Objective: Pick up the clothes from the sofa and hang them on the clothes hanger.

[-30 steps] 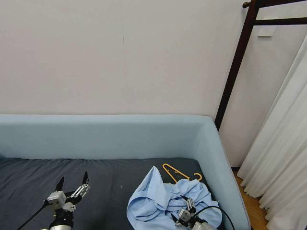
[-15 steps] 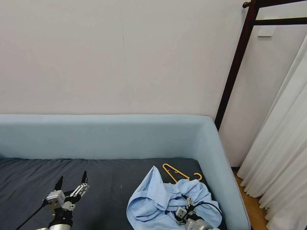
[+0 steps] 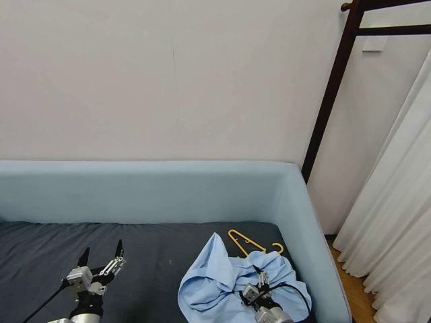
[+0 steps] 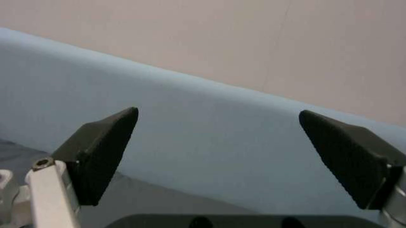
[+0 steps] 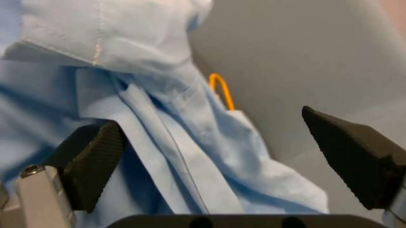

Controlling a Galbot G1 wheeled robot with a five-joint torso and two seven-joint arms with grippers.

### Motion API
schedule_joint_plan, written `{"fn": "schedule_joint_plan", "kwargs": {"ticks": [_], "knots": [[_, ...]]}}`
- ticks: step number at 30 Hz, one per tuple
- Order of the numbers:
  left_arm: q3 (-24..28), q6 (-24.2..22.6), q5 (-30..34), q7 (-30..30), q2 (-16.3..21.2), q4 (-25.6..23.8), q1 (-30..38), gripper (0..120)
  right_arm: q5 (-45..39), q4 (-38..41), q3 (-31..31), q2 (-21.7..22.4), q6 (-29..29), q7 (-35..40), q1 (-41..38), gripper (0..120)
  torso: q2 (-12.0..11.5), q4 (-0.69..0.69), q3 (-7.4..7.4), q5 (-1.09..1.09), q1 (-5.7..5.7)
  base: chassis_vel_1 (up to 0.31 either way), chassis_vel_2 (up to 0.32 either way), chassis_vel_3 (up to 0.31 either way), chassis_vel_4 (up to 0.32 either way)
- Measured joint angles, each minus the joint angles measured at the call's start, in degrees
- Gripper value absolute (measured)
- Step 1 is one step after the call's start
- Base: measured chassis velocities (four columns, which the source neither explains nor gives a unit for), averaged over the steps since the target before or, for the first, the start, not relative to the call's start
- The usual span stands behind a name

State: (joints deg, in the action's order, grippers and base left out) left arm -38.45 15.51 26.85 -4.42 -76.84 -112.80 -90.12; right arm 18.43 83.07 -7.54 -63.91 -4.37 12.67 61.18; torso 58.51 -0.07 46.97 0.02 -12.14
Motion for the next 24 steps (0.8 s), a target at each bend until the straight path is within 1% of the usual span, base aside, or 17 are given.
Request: {"fn": "schedule_joint_plan", "kwargs": {"ticks": [1, 5, 9, 12, 13, 14, 18, 19, 23, 24], "knots": [[0.11, 0.0, -0.1, 0.02, -0.06, 0.0, 0.01, 100, -0.28, -0.39, 0.02, -0.32, 0.95, 1.82, -0.02, 100, 0.0, 0.01, 0.0, -0.01, 0.0, 0.0, 0.0, 0.0, 0.0], [0.05, 0.0, -0.17, 0.02, 0.05, -0.11, -0.26, 100, -1.42, -0.7, 0.76, -0.42, 1.76, 3.45, 0.18, 100, 0.0, 0.01, 0.0, 0.0, 0.0, 0.0, 0.0, 0.0, 0.0], [-0.08, 0.05, -0.17, 0.02, 0.1, -0.36, -0.58, 100, -1.08, -0.8, 1.53, -0.27, 1.76, 2.45, 0.64, 100, 0.0, 0.0, 0.0, -0.01, 0.0, 0.0, 0.0, 0.0, 0.0], [-0.08, 0.11, -0.18, 0.02, -0.03, -0.87, -1.13, 100, 0.55, -1.33, 2.68, -0.36, 2.13, 0.18, 1.34, 100, 0.0, 0.01, 0.0, -0.01, 0.0, 0.0, 0.0, 0.0, 0.0], [-0.07, 0.14, -0.23, 0.02, -0.04, -1.03, -1.3, 100, 1.19, -1.34, 3.08, -0.4, 2.38, -0.39, 1.77, 98, 0.0, 0.01, 0.0, -0.01, 0.0, 0.0, 0.0, 0.0, 0.0], [-0.07, 0.14, -0.23, 0.02, -0.04, -1.03, -1.3, 100, 1.19, -1.34, 3.08, -0.4, 2.38, -0.39, 1.77, 98, 0.0, 0.01, 0.0, -0.01, 0.0, 0.0, 0.0, 0.0, 0.0], [0.06, 0.31, -0.68, 0.02, -0.16, -1.09, -1.54, 100, 2.77, -1.45, 4.21, -0.74, 4.15, -0.7, 3.11, 81, 0.0, 0.01, 0.0, -0.01, 0.0, 0.0, 0.0, 0.0, 0.0], [0.06, 0.31, -0.68, 0.02, -0.16, -1.09, -1.54, 100, 2.77, -1.45, 4.21, -0.74, 4.15, -0.7, 3.11, 81, 0.0, 0.01, 0.0, -0.01, 0.0, 0.0, 0.0, 0.0, 0.0], [0.38, 0.6, -1.0, 0.04, -0.53, -1.31, -1.85, 100, 3.15, -0.77, 4.67, -0.73, 5.91, -0.68, 4.26, 62, 0.0, 0.0, 0.0, -0.01, 0.0, 0.0, 0.0, 0.0, 0.0], [0.38, 0.6, -1.0, 0.04, -0.53, -1.31, -1.85, 100, 3.15, -0.77, 4.67, -0.73, 5.91, -0.68, 4.26, 62, 0.0, 0.0, 0.0, -0.01, 0.0, 0.0, 0.0, 0.0, 0.0]]}}
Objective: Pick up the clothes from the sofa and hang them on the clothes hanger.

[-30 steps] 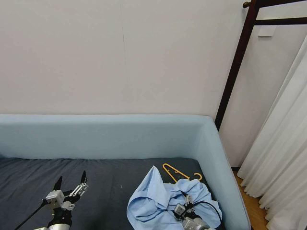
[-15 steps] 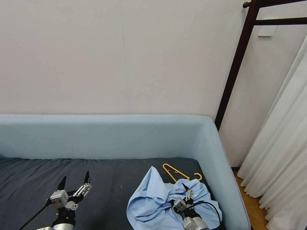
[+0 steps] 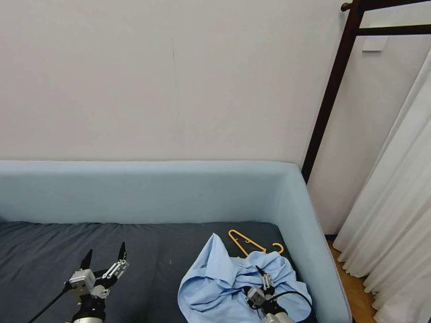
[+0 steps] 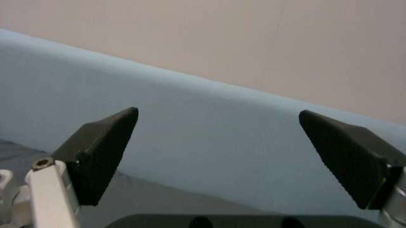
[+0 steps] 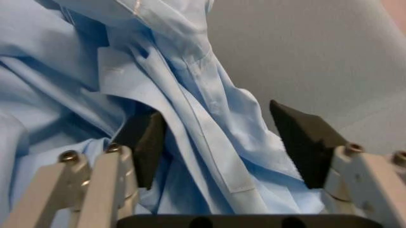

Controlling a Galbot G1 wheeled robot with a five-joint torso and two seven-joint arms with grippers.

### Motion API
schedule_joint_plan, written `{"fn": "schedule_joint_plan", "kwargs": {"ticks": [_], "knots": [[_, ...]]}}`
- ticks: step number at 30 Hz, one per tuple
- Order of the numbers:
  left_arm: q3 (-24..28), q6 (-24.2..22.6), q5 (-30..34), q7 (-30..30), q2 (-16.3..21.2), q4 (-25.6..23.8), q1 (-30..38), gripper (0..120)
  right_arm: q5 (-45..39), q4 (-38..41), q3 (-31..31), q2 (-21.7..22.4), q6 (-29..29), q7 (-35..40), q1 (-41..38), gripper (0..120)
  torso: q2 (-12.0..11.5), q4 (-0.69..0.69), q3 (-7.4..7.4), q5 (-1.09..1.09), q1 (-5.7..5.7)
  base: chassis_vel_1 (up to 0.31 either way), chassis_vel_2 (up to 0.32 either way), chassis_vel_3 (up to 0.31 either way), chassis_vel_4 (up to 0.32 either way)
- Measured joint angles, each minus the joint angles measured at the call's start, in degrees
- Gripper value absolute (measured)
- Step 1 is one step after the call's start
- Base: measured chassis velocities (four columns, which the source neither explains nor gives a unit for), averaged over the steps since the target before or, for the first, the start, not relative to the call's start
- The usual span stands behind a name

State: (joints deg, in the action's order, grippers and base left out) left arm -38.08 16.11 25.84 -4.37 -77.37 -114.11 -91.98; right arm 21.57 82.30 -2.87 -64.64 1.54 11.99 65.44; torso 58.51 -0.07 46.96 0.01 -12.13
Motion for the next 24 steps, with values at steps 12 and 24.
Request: {"fn": "schedule_joint_plan", "kwargs": {"ticks": [12, 24], "knots": [[-0.43, 0.34, 0.02, 0.06, 0.54, -0.51, -0.59, 100, -0.51, -0.49, 0.49, -0.53, 5.22, -1.38, 0.69, 19, 0.0, 0.0, 0.0, 0.0, 0.0, 0.0, 0.0, 0.0, 0.0], [-0.03, 0.32, 0.19, 0.16, 0.78, 0.6, 0.56, 100, -29.32, 4.26, -3.98, 0.67, 10.32, -6.51, 0.16, 0, 0.0, 0.01, 0.01, -0.03, 0.0, 0.0, 0.0, 0.0, 0.0]]}}
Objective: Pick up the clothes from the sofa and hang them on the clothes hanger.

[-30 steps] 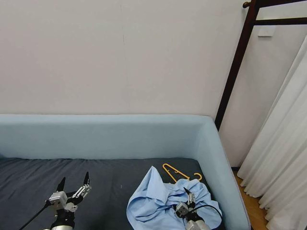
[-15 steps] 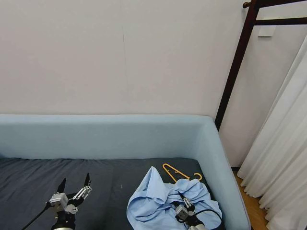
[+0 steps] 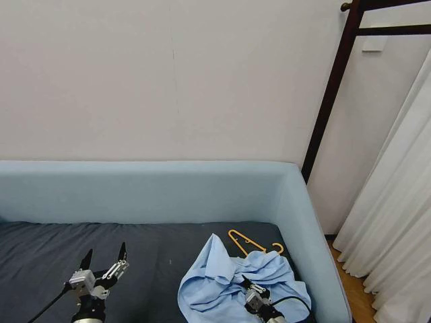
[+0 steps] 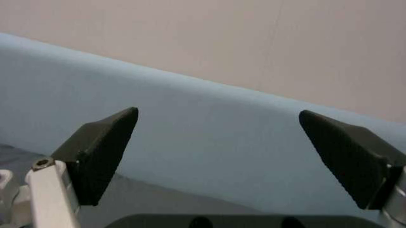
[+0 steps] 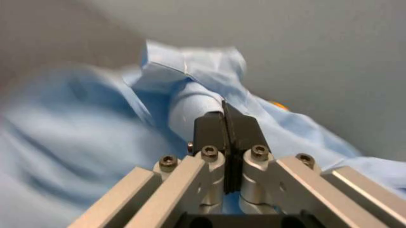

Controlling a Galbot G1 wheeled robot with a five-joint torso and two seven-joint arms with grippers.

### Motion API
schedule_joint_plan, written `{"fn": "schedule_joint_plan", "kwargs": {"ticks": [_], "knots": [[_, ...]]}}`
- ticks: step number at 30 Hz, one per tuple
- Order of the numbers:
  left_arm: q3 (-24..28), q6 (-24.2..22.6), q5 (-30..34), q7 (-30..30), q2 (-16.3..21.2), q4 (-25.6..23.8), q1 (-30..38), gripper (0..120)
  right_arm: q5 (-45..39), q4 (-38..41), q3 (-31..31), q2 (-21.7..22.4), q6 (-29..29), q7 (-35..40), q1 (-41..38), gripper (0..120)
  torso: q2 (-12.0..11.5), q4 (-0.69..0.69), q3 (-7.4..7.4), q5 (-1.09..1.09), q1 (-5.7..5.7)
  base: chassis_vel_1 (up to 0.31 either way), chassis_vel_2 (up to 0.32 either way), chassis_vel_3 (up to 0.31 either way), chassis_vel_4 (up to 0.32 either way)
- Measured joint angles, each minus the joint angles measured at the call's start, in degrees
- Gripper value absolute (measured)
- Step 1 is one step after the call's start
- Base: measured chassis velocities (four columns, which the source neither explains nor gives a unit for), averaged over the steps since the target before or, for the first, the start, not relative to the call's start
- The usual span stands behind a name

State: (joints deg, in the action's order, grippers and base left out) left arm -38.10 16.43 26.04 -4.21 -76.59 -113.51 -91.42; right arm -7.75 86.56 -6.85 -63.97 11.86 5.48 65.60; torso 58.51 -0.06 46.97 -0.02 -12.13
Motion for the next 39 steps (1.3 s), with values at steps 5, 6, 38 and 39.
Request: {"fn": "schedule_joint_plan", "kwargs": {"ticks": [5, 6, 38, 39], "knots": [[0.34, 0.0, 0.17, 0.02, -0.02, 1.44, 1.22, 100, -19.81, 8.57, -1.2, 1.79, 1.44, -4.99, -1.42, 0, 0.0, 0.0, 0.0, 0.03, 0.0, 0.0, 0.0, 0.0, 0.0], [0.43, 0.0, 0.14, 0.04, -0.07, 1.75, 1.53, 100, -23.16, 10.35, -1.19, 2.15, 1.42, -5.99, -1.92, 0, 0.0, 0.0, 0.0, 0.03, 0.0, 0.0, 0.0, 0.0, 0.0], [-0.34, -0.92, 1.34, 0.16, -0.01, 6.14, 5.79, 100, -18.38, -5.2, -0.7, -2.93, -30.05, -2.7, -17.29, 0, 0.0, 0.01, 0.0, 0.03, 0.01, 0.0, 0.0, 0.0, 0.0], [-0.55, -1.11, 1.58, 0.12, 0.0, 5.96, 5.93, 100, -16.28, -7.42, -0.63, -3.27, -28.5, -3.84, -18.67, 0, 0.0, 0.01, 0.0, 0.03, 0.01, 0.0, 0.0, 0.0, 0.0]]}}
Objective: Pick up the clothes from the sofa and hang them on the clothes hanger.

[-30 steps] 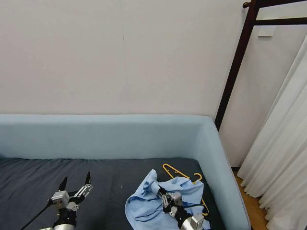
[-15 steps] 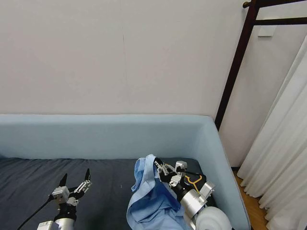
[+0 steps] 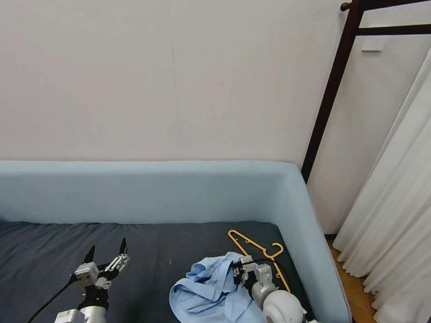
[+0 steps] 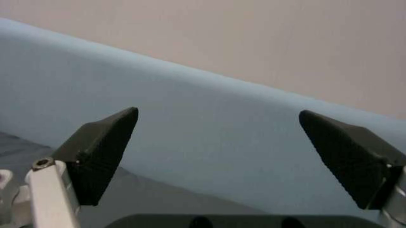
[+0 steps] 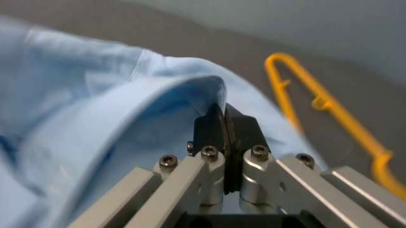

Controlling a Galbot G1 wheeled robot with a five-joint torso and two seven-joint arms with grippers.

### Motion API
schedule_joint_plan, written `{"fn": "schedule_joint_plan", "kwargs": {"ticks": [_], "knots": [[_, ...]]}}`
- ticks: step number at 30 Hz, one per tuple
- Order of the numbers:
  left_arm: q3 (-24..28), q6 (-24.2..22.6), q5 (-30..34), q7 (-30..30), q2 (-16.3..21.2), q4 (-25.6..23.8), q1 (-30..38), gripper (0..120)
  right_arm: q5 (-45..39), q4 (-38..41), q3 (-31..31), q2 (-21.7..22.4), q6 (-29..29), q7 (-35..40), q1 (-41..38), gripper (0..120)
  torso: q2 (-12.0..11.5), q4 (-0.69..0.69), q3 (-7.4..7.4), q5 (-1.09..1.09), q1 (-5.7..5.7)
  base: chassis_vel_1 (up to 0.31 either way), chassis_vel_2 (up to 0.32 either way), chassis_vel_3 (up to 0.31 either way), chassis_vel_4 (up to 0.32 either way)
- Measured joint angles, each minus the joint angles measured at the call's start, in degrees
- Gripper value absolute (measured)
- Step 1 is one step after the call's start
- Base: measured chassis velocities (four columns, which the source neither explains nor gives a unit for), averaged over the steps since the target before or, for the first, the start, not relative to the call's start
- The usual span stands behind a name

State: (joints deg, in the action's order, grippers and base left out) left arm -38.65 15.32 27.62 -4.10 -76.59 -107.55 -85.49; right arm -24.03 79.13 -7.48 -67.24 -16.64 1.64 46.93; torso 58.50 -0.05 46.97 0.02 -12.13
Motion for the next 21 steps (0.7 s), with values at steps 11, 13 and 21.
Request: {"fn": "schedule_joint_plan", "kwargs": {"ticks": [11, 13, 21], "knots": [[-0.36, -0.48, 0.41, -0.2, -0.03, -1.4, -0.36, 100, 15.45, -0.74, 2.78, 1.72, 8.32, -2.13, 2.42, 28, 0.0, -0.04, -0.01, -0.01, 0.0, 0.0, 0.0, 0.0, 0.0], [0.05, -0.48, 0.06, -0.17, -0.34, -1.63, -0.39, 100, 15.47, 3.75, 1.84, 3.85, 2.62, -0.75, 6.44, 36, 0.01, -0.04, -0.01, 0.0, 0.0, 0.0, 0.0, 0.0, 0.0], [0.64, -0.47, -0.74, -0.15, -0.77, -1.89, -0.64, 100, 16.88, 15.9, 0.0, 6.69, 4.79, -0.26, 13.16, 64, 0.01, -0.02, -0.02, -0.01, 0.0, 0.0, 0.0, 0.0, 0.0]]}}
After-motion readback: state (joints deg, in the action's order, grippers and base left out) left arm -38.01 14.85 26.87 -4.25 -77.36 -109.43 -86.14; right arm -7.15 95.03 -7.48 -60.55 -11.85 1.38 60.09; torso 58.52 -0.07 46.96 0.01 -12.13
